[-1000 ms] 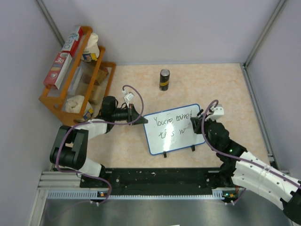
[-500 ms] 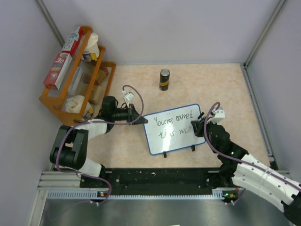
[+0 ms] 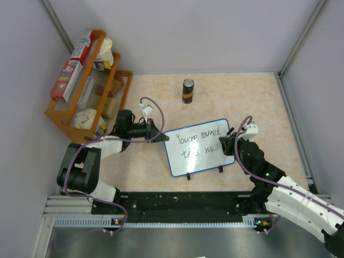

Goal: Write a sentence on the whiteboard
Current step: Write a sentence on the whiteboard, then place the whiteboard at the center of the board, then put down the whiteboard marker without the cap at the corner of the board.

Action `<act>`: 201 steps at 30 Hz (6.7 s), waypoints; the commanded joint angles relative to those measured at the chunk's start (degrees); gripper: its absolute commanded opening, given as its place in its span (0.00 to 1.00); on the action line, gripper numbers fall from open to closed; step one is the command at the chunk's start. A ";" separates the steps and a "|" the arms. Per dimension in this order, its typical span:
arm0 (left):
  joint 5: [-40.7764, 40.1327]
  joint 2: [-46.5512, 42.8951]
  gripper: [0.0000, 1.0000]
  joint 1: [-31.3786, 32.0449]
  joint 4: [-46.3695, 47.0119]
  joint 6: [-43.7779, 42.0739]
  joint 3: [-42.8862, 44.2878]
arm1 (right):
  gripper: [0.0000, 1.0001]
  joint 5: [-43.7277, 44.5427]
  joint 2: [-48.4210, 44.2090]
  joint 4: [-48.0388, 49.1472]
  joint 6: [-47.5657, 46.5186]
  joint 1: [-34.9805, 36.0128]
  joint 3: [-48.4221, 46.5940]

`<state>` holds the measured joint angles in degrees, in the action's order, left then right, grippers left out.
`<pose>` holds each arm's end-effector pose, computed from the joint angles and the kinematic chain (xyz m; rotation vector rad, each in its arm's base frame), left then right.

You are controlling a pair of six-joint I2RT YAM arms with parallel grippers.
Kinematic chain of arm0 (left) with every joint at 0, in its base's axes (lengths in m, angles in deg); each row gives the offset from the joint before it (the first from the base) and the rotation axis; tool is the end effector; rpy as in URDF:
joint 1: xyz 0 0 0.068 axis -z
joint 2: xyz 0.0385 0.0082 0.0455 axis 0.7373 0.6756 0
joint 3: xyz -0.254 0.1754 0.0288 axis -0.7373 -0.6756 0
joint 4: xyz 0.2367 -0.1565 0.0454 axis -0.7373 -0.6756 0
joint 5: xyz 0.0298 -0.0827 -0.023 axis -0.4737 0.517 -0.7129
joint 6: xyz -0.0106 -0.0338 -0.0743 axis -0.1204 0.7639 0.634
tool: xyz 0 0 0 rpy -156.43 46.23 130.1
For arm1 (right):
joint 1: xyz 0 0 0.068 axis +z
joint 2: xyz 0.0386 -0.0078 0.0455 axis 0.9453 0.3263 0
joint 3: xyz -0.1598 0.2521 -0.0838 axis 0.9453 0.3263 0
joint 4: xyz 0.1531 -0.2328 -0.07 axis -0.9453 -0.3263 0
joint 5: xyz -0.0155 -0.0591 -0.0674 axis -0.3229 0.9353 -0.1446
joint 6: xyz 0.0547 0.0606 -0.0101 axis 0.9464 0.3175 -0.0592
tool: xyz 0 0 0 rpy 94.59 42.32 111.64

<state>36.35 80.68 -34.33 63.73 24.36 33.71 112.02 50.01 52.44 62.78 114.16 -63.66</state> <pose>0.2935 -0.1334 0.1945 0.5447 2.0146 -1.4782 0.1535 0.1019 0.2406 0.0795 1.8404 0.4773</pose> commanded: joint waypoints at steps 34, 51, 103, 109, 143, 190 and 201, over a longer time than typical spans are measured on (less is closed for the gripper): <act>-6.54 2.27 0.00 1.07 -4.07 -7.14 -1.14 | 0.00 -1.81 1.95 4.49 -1.35 -4.26 -3.75; -6.63 2.18 0.00 1.07 -4.07 -7.14 -1.14 | 0.00 -1.72 3.09 3.69 -0.74 -4.18 -1.02; -6.63 2.27 0.00 1.07 -3.98 -7.14 -1.14 | 0.00 0.83 3.79 5.36 -1.62 -4.97 -4.27; -6.45 2.44 0.00 1.07 -3.98 -7.05 -1.05 | 0.00 0.04 4.32 4.92 -2.23 -5.93 -4.63; -6.54 2.27 0.00 1.07 -3.98 -7.14 -1.14 | 0.00 -2.69 -2.18 -1.14 0.84 -6.02 0.56; -28.86 -40.69 0.99 1.07 -16.02 -0.12 -1.23 | 0.00 -28.87 -16.95 -23.29 27.99 -6.02 1.52; -32.47 -51.34 0.99 1.07 -18.04 1.03 1.06 | 0.00 -34.51 -24.23 -23.12 43.72 -6.02 14.96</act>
<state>5.62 31.30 -33.48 46.07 24.66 31.81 79.50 29.09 28.31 98.99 108.65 -51.42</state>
